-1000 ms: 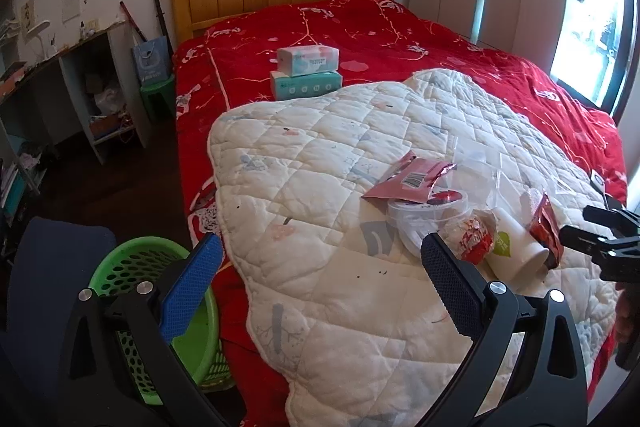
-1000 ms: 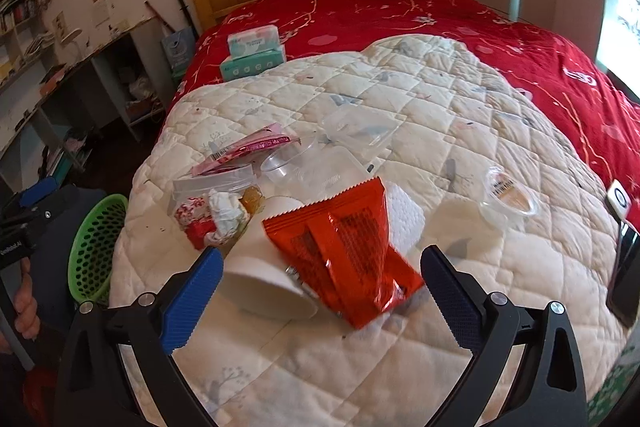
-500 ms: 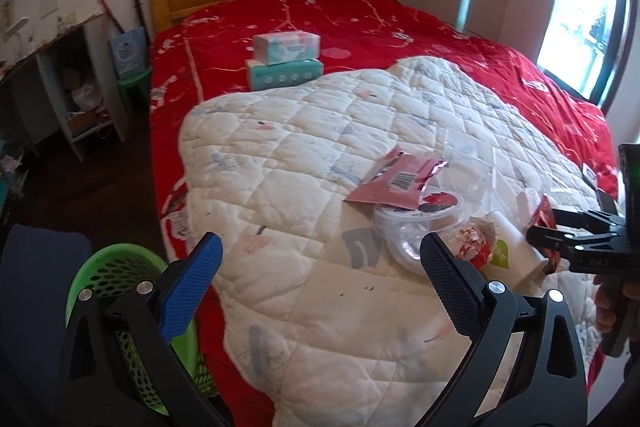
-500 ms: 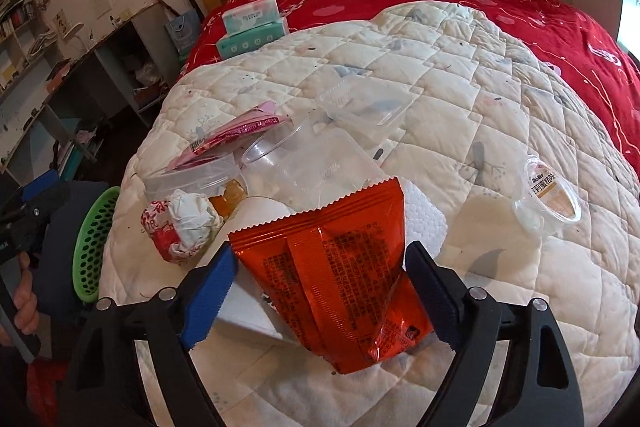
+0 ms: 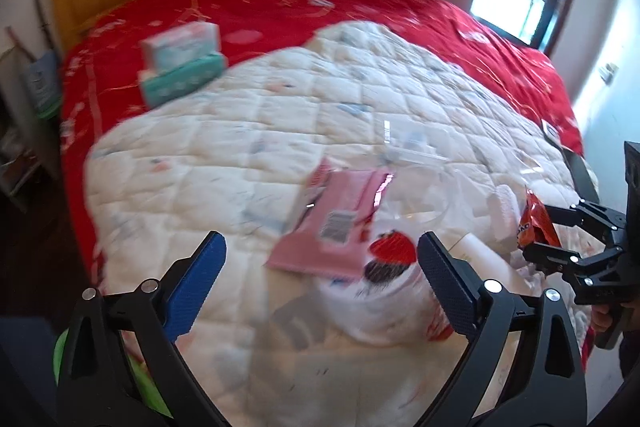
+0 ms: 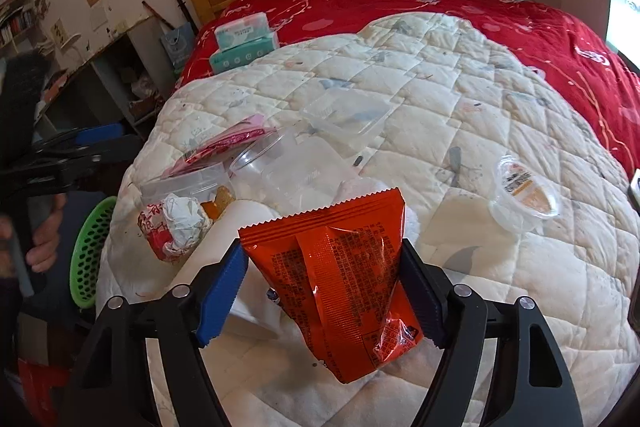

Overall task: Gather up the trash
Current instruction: 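Grasp the red snack bag with the right tool while the left tool grasps the pink wrapper, then carry both items to the green wastebasket and open both tools to drop them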

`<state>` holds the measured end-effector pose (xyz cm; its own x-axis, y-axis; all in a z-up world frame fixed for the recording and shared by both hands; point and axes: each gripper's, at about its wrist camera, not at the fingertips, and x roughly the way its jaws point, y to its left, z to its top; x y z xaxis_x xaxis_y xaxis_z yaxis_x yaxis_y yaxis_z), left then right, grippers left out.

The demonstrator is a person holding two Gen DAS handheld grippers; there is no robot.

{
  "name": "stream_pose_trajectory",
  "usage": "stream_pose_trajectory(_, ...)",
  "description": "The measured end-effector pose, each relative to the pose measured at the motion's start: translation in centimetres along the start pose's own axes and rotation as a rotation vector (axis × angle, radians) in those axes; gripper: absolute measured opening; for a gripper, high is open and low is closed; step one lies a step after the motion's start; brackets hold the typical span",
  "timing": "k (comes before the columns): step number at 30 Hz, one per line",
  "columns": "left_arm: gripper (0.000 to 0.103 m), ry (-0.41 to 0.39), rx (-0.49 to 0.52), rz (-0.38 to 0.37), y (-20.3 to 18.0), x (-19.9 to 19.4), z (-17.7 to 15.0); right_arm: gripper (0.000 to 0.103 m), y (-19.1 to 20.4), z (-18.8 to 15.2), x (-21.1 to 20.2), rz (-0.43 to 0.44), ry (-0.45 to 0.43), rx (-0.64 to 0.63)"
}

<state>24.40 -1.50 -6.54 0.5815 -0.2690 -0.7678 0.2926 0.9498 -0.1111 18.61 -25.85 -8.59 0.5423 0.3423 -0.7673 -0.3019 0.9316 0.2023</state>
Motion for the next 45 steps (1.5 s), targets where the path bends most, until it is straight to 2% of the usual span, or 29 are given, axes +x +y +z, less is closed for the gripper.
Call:
stream_pose_trajectory(1, 0.094, 0.021, 0.011, -0.038, -0.2, 0.9, 0.4, 0.072, 0.0, 0.0, -0.1, 0.0, -0.002, 0.0)
stream_pose_trajectory(5, 0.091, 0.106, 0.012, -0.086, -0.1, 4.2, 1.3, 0.072, -0.1, -0.1, -1.0, -0.003, -0.019, 0.001)
stream_pose_trajectory(8, 0.09, 0.15, -0.001, -0.094, 0.3, 6.0, 1.7, 0.072, -0.2, -0.2, -1.6, 0.007, -0.032, 0.006)
stream_pose_trajectory(18, 0.09, 0.279, -0.108, -0.2, 2.3, 10.5, 1.6, 0.072, 0.2, -0.4, -1.9, 0.008, -0.04, -0.007)
stream_pose_trajectory(20, 0.088, 0.275, -0.107, -0.201, 2.3, 10.8, 1.5, 0.072, 0.3, -0.4, -1.9, 0.007, -0.041, -0.004)
stream_pose_trajectory(21, 0.079, 0.275, -0.106, -0.204, 2.3, 10.9, 1.5, 0.072, 0.3, -0.4, -2.0, 0.005, -0.044, -0.004)
stream_pose_trajectory(23, 0.075, 0.266, -0.113, -0.215, 2.3, 10.8, 1.4, 0.072, 0.4, -0.4, -2.1, 0.005, -0.048, -0.006)
stream_pose_trajectory(24, 0.067, 0.256, -0.115, -0.22, 2.5, 10.6, 1.5, 0.072, 0.5, -0.4, -2.3, 0.005, -0.053, -0.005)
stream_pose_trajectory(27, 0.054, 0.212, -0.116, -0.227, 2.5, 9.4, 1.7, 0.072, 0.9, -0.4, -2.9, 0.005, -0.068, 0.001)
stream_pose_trajectory(30, 0.044, 0.182, -0.131, -0.212, 2.6, 8.0, 1.7, 0.072, 1.6, -0.5, -3.9, 0.01, -0.087, 0.002)
stream_pose_trajectory(37, 0.037, 0.096, -0.147, -0.166, 3.5, 3.7, 1.1, 0.072, 3.9, -0.5, -6.3, 0.034, -0.127, -0.001)
stream_pose_trajectory(45, 0.037, -0.018, -0.215, -0.126, 6.0, -5.2, -1.8, 0.072, 8.4, -0.6, -7.7, 0.087, -0.146, -0.047)
